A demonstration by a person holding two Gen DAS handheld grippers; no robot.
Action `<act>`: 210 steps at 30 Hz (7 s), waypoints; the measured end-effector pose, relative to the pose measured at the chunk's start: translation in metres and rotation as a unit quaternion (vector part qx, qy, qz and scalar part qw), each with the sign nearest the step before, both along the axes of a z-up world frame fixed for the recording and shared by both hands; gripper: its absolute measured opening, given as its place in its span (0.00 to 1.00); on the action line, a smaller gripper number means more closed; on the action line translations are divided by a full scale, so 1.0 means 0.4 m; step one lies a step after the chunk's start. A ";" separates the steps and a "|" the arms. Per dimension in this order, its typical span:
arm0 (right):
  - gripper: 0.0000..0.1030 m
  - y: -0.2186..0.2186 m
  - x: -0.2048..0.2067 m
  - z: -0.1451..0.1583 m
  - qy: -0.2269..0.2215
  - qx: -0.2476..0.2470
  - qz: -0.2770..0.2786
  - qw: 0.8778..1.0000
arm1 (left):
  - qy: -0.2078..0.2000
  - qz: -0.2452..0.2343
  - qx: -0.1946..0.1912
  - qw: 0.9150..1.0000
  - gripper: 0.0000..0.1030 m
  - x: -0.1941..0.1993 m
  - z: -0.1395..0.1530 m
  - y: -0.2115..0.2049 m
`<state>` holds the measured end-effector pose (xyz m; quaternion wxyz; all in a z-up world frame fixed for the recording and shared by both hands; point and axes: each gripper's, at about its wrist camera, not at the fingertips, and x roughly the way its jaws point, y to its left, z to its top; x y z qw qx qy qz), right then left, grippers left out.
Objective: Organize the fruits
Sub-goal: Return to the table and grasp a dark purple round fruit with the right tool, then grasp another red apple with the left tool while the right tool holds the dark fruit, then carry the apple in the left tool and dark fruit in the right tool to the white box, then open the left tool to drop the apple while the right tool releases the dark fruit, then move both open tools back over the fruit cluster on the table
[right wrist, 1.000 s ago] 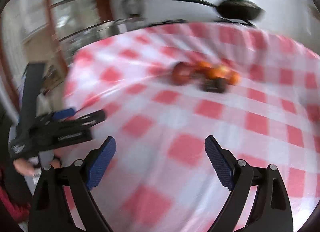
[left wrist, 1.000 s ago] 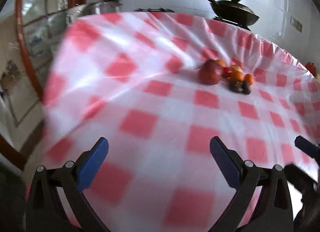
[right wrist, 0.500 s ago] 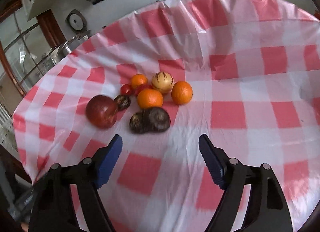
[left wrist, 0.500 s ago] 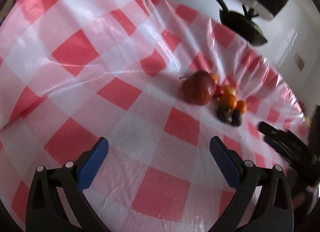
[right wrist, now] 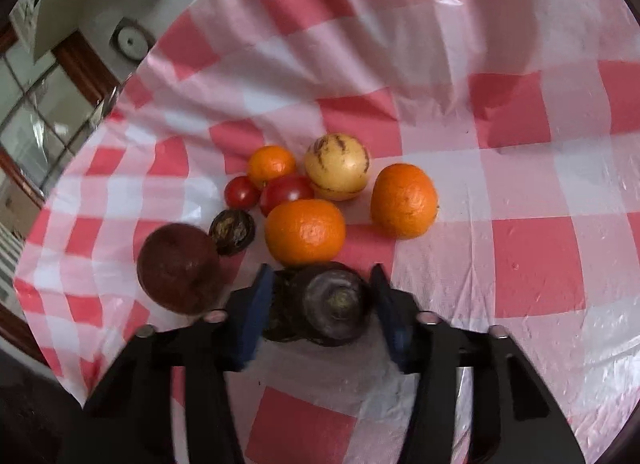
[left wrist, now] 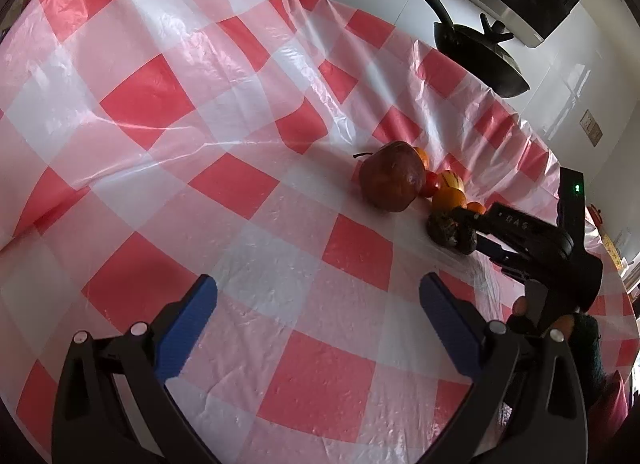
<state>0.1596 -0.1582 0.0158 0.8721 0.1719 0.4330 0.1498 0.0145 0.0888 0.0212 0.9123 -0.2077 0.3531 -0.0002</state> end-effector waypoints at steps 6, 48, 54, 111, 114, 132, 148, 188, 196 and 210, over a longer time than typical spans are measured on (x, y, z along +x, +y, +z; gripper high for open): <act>0.41 -0.026 -0.081 0.009 -0.012 -0.020 -0.001 1.000 | 0.000 0.002 -0.001 1.000 0.98 0.001 0.002 -0.001; 0.42 -0.091 -0.127 -0.005 -0.030 0.009 -0.004 1.000 | 0.079 -0.018 0.151 0.985 0.90 0.401 0.023 -0.210; 0.42 -0.097 -0.132 -0.005 -0.029 0.010 -0.005 1.000 | 0.060 -0.082 0.182 0.978 0.62 0.403 0.009 -0.224; 0.41 0.566 -0.865 0.095 -0.088 -0.029 0.284 0.954 | 0.000 0.132 0.121 0.984 0.62 -0.830 0.036 0.379; 0.41 0.635 -0.927 0.081 -0.092 -0.044 0.330 0.939 | 0.011 0.146 0.122 0.982 0.62 -0.886 0.008 0.411; 0.41 0.943 -1.292 -0.275 -0.023 -0.240 0.594 0.767 | 0.195 0.187 0.109 0.957 0.62 -1.032 -0.292 0.576; 0.43 0.954 -1.344 -0.348 0.000 -0.277 0.633 0.723 | 0.305 0.160 0.090 0.935 0.62 -1.043 -0.426 0.576; 0.85 0.203 -0.749 0.163 -0.184 -0.135 0.212 0.950 | 0.032 0.001 0.227 0.973 0.98 -0.253 0.101 0.014; 0.84 -0.078 -0.460 0.103 -0.099 -0.110 0.007 0.989 | 0.015 -0.037 0.157 0.987 0.98 0.034 0.056 -0.166; 0.84 -0.126 -0.097 0.022 -0.051 -0.148 -0.026 0.987 | 0.017 -0.062 0.016 0.998 0.98 0.140 0.003 -0.146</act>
